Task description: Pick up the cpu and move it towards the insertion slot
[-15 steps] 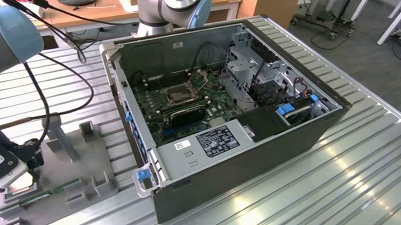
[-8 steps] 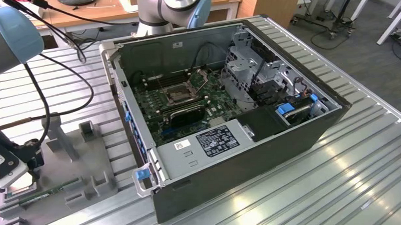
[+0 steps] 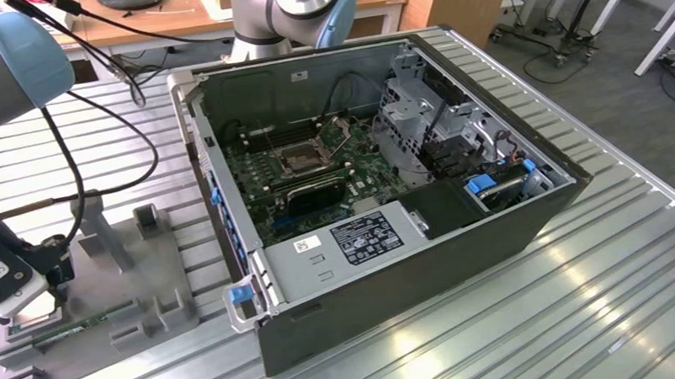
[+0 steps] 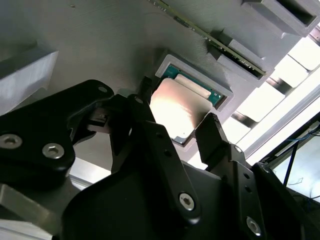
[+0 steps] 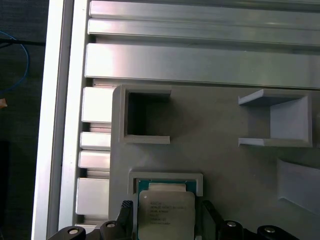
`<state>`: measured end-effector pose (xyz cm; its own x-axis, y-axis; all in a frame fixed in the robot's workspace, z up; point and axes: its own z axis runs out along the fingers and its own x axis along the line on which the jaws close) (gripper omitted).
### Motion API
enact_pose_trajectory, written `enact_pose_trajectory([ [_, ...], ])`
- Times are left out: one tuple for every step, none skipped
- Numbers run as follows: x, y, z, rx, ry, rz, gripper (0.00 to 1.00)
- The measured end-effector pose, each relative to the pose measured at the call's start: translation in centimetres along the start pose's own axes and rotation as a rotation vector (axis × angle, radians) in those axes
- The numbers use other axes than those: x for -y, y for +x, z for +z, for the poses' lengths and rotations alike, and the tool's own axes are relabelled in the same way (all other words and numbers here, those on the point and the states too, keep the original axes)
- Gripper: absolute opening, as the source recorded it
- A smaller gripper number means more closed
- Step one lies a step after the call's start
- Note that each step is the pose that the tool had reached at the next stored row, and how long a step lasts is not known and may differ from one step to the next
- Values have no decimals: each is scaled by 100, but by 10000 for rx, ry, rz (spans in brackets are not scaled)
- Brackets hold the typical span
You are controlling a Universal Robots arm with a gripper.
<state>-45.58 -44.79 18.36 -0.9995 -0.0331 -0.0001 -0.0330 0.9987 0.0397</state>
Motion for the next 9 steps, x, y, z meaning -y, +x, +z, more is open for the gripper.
enact_pose_trajectory([
  [0, 0, 0, -1, 1, 0, 64],
  [0, 0, 0, -2, 1, 0, 57],
  [0, 0, 0, -2, 1, 0, 57],
  [0, 0, 1, -2, 1, 0, 55],
  [0, 0, 2, -1, 1, 0, 55],
  [0, 0, 3, 0, 0, 0, 55],
  [0, 0, 3, 0, 0, 0, 55],
  [0, 0, 3, -1, 1, 0, 55],
  [0, 0, 3, -1, 1, 0, 55],
])
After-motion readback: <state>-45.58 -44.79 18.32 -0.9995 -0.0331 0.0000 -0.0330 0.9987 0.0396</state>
